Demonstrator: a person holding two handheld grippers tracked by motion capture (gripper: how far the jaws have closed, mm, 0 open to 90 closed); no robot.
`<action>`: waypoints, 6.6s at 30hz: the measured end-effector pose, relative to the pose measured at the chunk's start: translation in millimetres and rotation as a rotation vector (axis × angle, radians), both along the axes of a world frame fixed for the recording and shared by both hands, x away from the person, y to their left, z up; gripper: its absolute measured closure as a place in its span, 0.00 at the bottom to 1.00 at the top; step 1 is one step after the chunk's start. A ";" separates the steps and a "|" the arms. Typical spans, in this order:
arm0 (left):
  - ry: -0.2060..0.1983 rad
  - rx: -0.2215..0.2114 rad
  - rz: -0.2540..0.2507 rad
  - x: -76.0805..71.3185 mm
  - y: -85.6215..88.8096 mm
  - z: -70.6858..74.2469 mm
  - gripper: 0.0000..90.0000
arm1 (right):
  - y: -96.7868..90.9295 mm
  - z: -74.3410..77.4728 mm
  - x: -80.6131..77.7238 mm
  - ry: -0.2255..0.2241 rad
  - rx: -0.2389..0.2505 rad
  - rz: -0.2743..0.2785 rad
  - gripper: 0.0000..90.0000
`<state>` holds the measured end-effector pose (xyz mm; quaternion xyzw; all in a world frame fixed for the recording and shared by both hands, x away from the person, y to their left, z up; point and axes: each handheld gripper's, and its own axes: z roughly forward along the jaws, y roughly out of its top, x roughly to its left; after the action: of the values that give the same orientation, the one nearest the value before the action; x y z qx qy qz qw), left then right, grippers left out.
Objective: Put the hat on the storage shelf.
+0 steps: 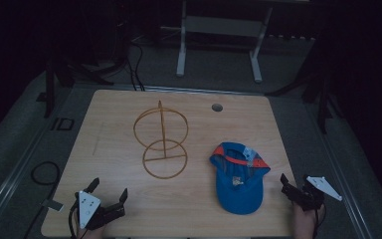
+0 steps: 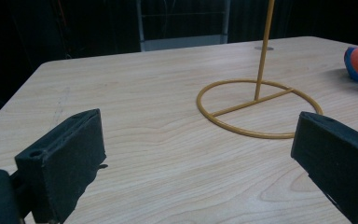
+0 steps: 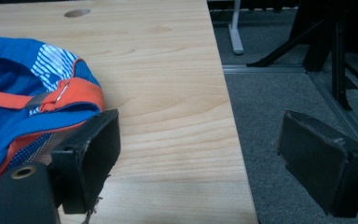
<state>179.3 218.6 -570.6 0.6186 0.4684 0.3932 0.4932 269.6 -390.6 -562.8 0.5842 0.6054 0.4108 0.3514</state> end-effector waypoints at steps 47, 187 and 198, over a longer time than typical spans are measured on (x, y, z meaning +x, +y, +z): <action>0.025 -0.017 -0.073 -4.9 -13.1 5.5 0.04 | 63.5 70.7 83.2 0.078 -0.023 0.455 0.19; 0.046 0.123 -0.575 107.5 -235.5 184.6 0.27 | 110.7 199.9 20.5 -0.161 -0.141 0.704 0.98; 0.067 0.109 -0.636 119.3 -242.4 176.1 0.67 | 114.1 198.1 12.6 -0.163 -0.140 0.740 0.98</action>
<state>298.6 -23.8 -394.5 0.7720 0.2459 0.2232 0.5419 282.2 -276.5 -364.7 0.2663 0.7719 0.5126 0.2654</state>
